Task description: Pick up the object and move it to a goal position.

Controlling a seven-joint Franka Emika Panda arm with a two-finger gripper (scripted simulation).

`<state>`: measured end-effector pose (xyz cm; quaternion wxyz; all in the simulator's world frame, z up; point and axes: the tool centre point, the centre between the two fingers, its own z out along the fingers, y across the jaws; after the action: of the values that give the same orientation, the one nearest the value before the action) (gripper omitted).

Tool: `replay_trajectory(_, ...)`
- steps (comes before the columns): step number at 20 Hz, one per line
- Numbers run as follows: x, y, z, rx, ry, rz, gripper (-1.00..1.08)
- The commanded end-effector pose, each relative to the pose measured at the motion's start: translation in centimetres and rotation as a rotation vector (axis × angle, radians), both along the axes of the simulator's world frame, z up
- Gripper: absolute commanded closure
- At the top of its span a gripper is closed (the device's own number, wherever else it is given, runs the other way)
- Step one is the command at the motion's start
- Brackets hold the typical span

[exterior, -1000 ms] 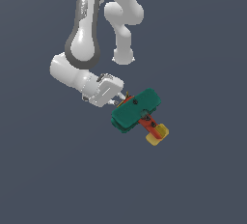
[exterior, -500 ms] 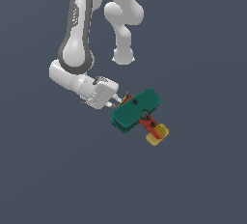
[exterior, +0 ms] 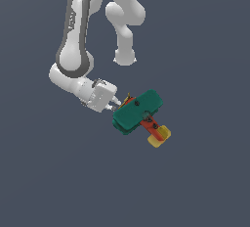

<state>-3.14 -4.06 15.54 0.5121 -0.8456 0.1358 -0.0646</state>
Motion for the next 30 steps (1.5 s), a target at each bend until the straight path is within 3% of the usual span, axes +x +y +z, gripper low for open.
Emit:
replay_trajectory(1, 0.0, 0.0, 0.0, 0.002, -0.002, -0.002, -0.2)
replay_trajectory(18, 0.8, 0.8, 0.9, 0.024, -0.032, -0.001, -0.2)
replay_trajectory(30, 1.7, -0.6, 0.0, 0.087, -0.089, -0.08, -0.2)
